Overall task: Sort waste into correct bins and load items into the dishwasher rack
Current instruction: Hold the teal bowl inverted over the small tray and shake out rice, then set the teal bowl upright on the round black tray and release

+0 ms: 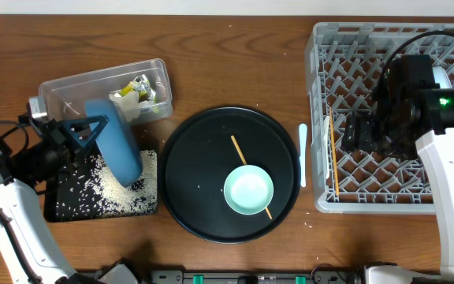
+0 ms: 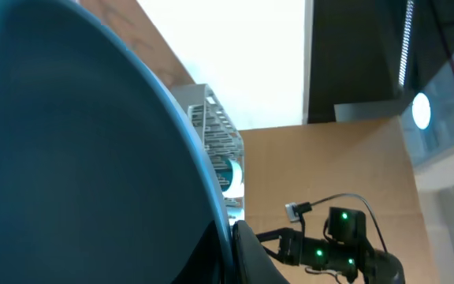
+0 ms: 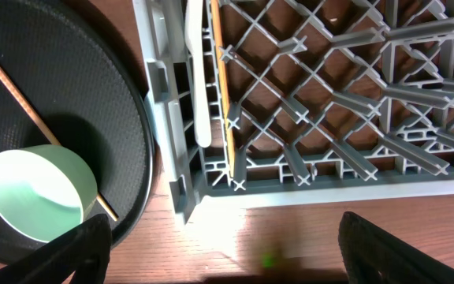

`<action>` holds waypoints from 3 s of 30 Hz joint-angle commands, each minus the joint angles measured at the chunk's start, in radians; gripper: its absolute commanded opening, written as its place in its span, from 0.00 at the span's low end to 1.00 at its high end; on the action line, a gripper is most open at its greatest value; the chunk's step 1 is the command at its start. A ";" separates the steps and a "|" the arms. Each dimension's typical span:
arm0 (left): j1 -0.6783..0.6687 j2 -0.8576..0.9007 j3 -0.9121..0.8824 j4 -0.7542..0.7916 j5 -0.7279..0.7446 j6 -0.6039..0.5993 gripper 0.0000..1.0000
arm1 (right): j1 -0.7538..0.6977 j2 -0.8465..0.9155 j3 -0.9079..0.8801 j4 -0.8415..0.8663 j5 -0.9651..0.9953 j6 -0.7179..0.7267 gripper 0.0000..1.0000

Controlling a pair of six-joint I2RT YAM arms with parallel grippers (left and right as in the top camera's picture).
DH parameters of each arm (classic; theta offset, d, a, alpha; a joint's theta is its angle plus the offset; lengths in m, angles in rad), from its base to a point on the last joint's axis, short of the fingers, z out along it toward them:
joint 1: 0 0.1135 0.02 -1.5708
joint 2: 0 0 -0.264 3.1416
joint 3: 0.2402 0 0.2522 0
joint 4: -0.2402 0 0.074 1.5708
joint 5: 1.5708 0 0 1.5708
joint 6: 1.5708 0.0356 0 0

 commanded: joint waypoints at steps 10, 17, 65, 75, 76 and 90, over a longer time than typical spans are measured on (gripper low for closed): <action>0.042 -0.006 -0.003 -0.045 -0.018 0.062 0.06 | -0.007 -0.012 0.001 0.000 0.007 0.000 0.88; 0.042 -0.011 -0.002 -0.067 -0.064 0.040 0.06 | -0.006 -0.012 0.001 -0.001 0.007 0.000 0.87; -0.214 -0.035 0.033 -0.086 -0.137 0.243 0.06 | -0.006 -0.012 0.001 -0.001 0.006 0.011 0.88; -0.660 -0.028 0.033 0.168 -0.620 0.053 0.06 | -0.006 -0.012 0.001 -0.001 -0.001 0.011 0.88; -0.716 -0.024 0.033 0.184 -0.679 0.034 0.06 | -0.006 -0.012 0.001 0.000 -0.001 0.011 0.89; -1.094 0.146 0.033 0.315 -1.045 0.024 0.06 | -0.006 -0.012 0.001 -0.002 -0.001 0.000 0.89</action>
